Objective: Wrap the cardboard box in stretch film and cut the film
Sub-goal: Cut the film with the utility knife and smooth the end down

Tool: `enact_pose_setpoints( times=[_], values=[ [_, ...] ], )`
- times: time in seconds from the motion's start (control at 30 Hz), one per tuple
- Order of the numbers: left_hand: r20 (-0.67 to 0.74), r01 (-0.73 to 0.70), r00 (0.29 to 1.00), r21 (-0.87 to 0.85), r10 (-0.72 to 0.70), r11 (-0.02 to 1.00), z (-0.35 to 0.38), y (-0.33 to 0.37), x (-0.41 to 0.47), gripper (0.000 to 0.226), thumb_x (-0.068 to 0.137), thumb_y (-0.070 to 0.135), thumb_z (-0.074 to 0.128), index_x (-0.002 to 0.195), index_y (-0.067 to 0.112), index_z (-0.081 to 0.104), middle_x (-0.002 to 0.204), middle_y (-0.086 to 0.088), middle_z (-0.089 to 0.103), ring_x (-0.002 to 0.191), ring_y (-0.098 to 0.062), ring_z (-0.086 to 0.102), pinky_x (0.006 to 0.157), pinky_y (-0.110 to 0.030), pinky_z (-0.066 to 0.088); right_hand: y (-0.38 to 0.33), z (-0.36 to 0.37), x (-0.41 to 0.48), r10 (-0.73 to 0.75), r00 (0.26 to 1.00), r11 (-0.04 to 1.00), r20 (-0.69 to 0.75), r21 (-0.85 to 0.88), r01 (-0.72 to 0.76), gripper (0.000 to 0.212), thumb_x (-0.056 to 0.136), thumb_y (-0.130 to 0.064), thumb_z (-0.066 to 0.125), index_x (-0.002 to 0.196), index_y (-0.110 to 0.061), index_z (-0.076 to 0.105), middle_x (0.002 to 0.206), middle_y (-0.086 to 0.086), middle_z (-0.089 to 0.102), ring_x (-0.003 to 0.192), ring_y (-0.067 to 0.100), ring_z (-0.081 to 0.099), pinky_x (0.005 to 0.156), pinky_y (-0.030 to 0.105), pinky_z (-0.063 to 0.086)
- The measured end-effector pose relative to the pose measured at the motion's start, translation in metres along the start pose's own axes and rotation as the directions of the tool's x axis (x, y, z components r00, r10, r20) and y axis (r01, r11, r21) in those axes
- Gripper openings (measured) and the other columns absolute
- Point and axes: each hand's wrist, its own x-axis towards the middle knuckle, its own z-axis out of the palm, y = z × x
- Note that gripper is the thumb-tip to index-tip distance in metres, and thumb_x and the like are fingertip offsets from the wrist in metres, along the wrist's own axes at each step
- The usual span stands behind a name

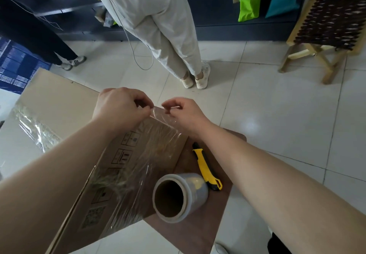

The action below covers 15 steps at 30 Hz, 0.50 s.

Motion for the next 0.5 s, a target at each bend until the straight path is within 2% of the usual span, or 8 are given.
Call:
enact_pose_setpoints(
  times=[0.07, 0.2, 0.33, 0.4, 0.43, 0.5],
  values=[
    [0.005, 0.008, 1.0, -0.004, -0.008, 1.0, -0.001, 0.0, 0.0, 0.014, 0.076, 0.042, 0.059, 0.064, 0.049, 0.061, 0.064, 0.024, 0.058, 0.094, -0.017, 0.059, 0.086, -0.032, 0.038, 0.014, -0.006, -0.013, 0.014, 1.0, 0.996, -0.019, -0.09, -0.015, 0.035, 0.091, 0.002, 0.045, 0.112, -0.011, 0.071, 0.111, 0.002, 0.07, 0.101, 0.007, 0.062, 0.097, 0.025, 0.048],
    [-0.001, -0.006, 1.0, -0.011, 0.006, 1.0, -0.002, 0.003, -0.001, 0.015, 0.077, 0.039, 0.06, 0.065, 0.048, 0.061, 0.064, 0.024, 0.056, 0.09, -0.017, 0.059, 0.085, -0.031, 0.038, 0.036, 0.003, -0.019, 0.024, 0.992, 0.976, 0.123, -0.218, 0.004, 0.043, 0.096, -0.003, 0.04, 0.129, -0.021, 0.062, 0.131, -0.004, 0.061, 0.118, 0.006, 0.053, 0.103, 0.023, 0.041],
    [-0.01, -0.01, 1.0, -0.011, 0.01, 1.0, -0.001, 0.003, -0.002, 0.012, 0.076, 0.039, 0.06, 0.067, 0.046, 0.064, 0.063, 0.023, 0.056, 0.085, -0.014, 0.058, 0.081, -0.027, 0.035, 0.045, 0.019, -0.009, 0.091, 0.976, 0.966, 0.196, -0.254, -0.039, 0.063, 0.086, 0.008, 0.033, 0.134, -0.027, 0.057, 0.137, -0.002, 0.057, 0.128, 0.014, 0.049, 0.107, 0.032, 0.042],
    [-0.013, -0.008, 1.0, -0.012, 0.008, 1.0, -0.002, 0.004, -0.002, 0.011, 0.076, 0.039, 0.06, 0.068, 0.044, 0.065, 0.062, 0.024, 0.055, 0.083, -0.012, 0.056, 0.081, -0.027, 0.034, 0.048, 0.014, -0.007, 0.104, 0.973, 0.954, 0.206, -0.298, -0.038, 0.068, 0.085, 0.011, 0.032, 0.14, -0.025, 0.051, 0.143, 0.001, 0.051, 0.132, 0.019, 0.045, 0.108, 0.029, 0.039],
    [-0.014, -0.007, 1.0, -0.014, 0.007, 1.0, -0.002, 0.005, -0.002, 0.011, 0.077, 0.038, 0.06, 0.069, 0.044, 0.065, 0.061, 0.025, 0.054, 0.083, -0.011, 0.055, 0.081, -0.026, 0.034, 0.051, 0.01, -0.006, 0.102, 0.979, 0.948, 0.179, -0.314, -0.041, 0.068, 0.086, 0.012, 0.031, 0.143, -0.022, 0.046, 0.147, 0.003, 0.046, 0.134, 0.02, 0.043, 0.104, 0.023, 0.04],
    [-0.014, -0.007, 1.0, -0.016, 0.007, 1.0, -0.002, 0.004, -0.002, 0.011, 0.077, 0.038, 0.06, 0.069, 0.043, 0.066, 0.062, 0.025, 0.055, 0.083, -0.011, 0.055, 0.083, -0.026, 0.034, 0.057, 0.001, -0.011, 0.118, 0.987, 0.951, 0.107, -0.3, -0.081, 0.068, 0.088, 0.014, 0.031, 0.146, -0.02, 0.042, 0.15, 0.003, 0.04, 0.135, 0.022, 0.042, 0.083, 0.011, 0.042]
  ],
)
